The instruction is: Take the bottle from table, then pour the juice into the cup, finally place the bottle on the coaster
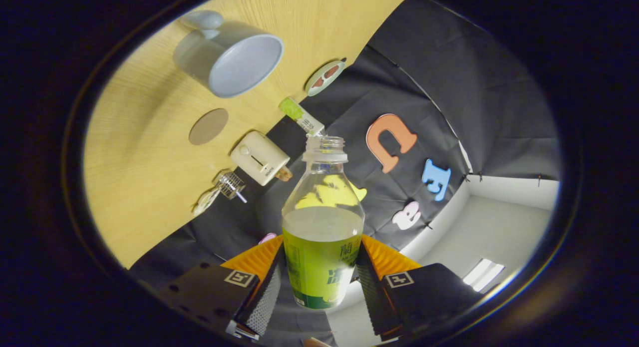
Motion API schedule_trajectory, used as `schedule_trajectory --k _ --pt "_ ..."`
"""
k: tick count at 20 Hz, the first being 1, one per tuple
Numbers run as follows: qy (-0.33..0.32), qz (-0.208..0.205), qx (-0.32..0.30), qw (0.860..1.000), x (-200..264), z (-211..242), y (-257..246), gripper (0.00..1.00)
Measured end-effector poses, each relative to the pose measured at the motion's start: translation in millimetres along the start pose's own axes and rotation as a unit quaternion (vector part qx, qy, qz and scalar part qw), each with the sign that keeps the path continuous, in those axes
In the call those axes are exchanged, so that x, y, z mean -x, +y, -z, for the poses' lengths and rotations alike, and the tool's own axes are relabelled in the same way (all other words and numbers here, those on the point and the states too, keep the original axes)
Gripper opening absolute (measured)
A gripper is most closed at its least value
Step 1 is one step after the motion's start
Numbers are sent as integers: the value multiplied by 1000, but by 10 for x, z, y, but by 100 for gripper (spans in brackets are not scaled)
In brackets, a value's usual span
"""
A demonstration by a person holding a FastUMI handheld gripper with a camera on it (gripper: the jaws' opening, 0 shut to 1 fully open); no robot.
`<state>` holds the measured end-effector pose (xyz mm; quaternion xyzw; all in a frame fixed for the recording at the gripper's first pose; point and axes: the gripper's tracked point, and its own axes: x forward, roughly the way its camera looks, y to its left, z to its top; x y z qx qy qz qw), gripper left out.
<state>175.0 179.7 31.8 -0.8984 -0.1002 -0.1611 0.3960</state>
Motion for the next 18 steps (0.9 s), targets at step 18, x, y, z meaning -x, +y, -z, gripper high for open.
schedule_trajectory --k 18 --pt "-4 7 4 1000 72 -17 -95 80"
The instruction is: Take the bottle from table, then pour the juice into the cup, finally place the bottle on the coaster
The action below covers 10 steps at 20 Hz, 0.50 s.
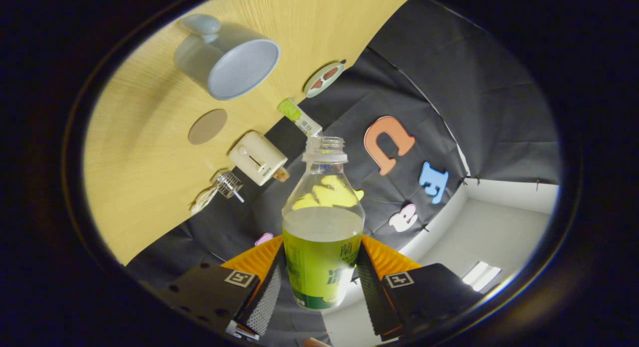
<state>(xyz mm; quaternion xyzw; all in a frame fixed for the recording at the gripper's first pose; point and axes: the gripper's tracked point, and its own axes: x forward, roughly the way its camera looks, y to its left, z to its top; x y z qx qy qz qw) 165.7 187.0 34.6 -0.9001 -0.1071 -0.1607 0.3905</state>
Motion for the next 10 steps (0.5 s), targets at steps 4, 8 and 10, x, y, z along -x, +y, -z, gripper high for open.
schedule_trajectory --k 4,8,10 --pt "-7 0 -22 1000 -4 -57 8 80" --pt "0 -12 -83 996 -46 -20 73 80" --pt "7 -54 -137 989 -56 -14 235 80"
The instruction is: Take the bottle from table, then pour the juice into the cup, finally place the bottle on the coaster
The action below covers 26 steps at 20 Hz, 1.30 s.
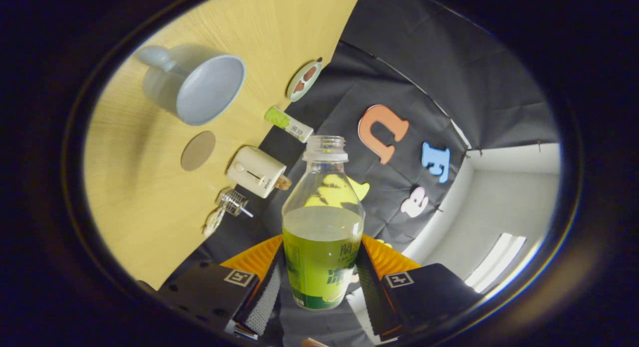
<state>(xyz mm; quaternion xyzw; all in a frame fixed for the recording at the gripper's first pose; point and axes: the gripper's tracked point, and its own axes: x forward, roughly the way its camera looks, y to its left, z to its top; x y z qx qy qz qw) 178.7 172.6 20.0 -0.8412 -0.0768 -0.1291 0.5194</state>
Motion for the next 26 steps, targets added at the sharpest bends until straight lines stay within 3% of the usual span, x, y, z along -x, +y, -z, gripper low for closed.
schedule_trajectory --k 2,5,10,13,15,22,23,26 --pt "10 -31 -75 997 -29 44 85 80" --pt "35 -31 -175 983 -100 167 34 80" --pt "43 -56 -363 929 -143 219 -22 80" --pt "33 -62 -461 885 -169 183 -112 80" --pt "27 -67 -528 846 -206 157 -189 80" --pt "16 -115 -727 677 -533 -16 -353 80" --pt "22 -120 -740 661 -595 -35 -334 80" --pt "18 -129 -761 635 -824 -137 -232 80"
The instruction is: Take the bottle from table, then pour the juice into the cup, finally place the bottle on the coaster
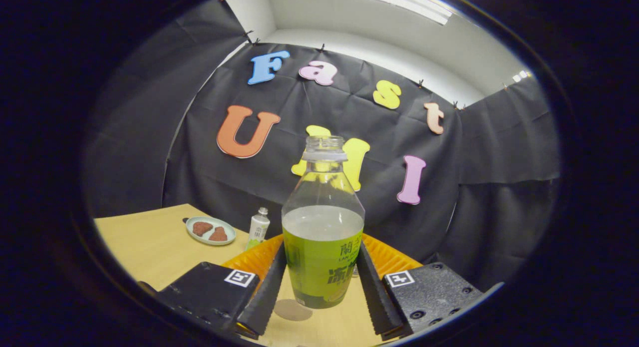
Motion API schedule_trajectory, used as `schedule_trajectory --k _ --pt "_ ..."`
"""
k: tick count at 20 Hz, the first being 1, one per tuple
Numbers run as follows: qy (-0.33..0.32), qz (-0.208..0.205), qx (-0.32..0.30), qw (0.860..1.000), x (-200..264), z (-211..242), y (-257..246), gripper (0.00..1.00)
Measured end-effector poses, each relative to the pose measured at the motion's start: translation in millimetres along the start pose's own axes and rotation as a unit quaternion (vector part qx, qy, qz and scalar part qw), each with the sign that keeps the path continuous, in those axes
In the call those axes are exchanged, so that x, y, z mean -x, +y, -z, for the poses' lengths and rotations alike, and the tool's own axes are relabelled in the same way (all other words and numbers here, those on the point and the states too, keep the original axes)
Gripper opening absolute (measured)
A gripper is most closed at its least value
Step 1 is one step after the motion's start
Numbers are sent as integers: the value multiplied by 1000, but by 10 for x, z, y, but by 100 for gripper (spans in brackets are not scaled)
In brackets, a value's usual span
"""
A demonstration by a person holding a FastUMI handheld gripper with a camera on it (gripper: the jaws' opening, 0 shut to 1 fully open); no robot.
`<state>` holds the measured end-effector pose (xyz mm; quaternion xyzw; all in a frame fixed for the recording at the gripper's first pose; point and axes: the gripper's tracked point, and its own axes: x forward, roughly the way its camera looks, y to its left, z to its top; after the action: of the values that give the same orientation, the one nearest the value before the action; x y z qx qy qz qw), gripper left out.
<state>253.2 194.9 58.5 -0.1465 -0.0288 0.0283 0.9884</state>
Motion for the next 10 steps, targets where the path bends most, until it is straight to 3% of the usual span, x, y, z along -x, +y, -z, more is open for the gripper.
schedule_trajectory --k 6,10 --pt "55 -47 -114 991 -438 600 163 80" --pt "87 -51 -185 978 -718 1023 104 80"
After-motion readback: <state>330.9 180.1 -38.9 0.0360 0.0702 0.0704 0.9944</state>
